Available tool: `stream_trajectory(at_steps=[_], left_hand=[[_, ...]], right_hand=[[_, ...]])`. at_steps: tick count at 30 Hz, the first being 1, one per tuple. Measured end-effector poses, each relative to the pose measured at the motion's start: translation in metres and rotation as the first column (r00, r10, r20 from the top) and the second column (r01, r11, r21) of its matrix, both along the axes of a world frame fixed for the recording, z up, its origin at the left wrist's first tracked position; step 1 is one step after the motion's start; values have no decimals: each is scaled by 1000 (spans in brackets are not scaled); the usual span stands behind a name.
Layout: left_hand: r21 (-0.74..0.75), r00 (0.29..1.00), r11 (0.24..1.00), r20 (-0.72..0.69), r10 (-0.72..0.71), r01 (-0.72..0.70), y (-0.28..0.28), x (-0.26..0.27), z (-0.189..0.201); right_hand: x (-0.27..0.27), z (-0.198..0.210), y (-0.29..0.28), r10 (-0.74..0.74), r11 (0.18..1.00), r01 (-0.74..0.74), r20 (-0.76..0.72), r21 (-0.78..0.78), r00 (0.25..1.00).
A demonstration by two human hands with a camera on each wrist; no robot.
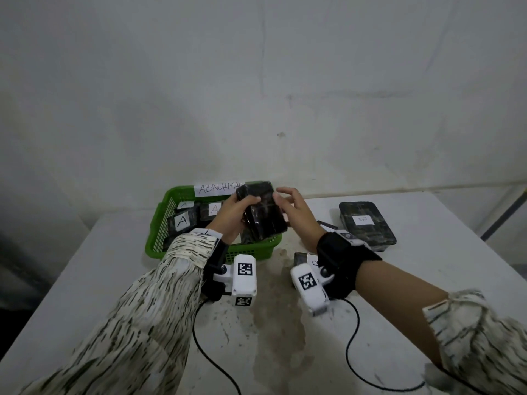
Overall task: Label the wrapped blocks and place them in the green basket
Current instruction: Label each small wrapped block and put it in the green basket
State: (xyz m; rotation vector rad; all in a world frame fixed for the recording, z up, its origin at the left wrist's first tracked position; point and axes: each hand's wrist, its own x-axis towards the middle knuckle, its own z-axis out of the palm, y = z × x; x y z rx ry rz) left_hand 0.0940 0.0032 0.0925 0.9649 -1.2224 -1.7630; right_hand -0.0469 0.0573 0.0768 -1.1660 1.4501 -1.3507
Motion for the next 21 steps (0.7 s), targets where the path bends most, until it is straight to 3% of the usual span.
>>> stream_trajectory(at_steps=[2, 4, 14, 21], left_hand=[[-17, 1000, 999, 0, -32, 32, 3, -1, -1], [-26, 999, 999, -8, -39, 38, 5, -2, 0], [-10, 999, 1000, 26, -20, 21, 8, -7, 2], [-31, 1000, 1000, -4, 3, -4, 7, -6, -2]], right_hand=[[1, 8, -1, 41, 997, -51, 153, 64, 987], [2, 12, -3, 27, 995, -44, 191, 85, 981], [5, 11, -8, -12, 999, 1, 230, 48, 973], [8, 3, -5, 67, 992, -92, 251, 89, 966]])
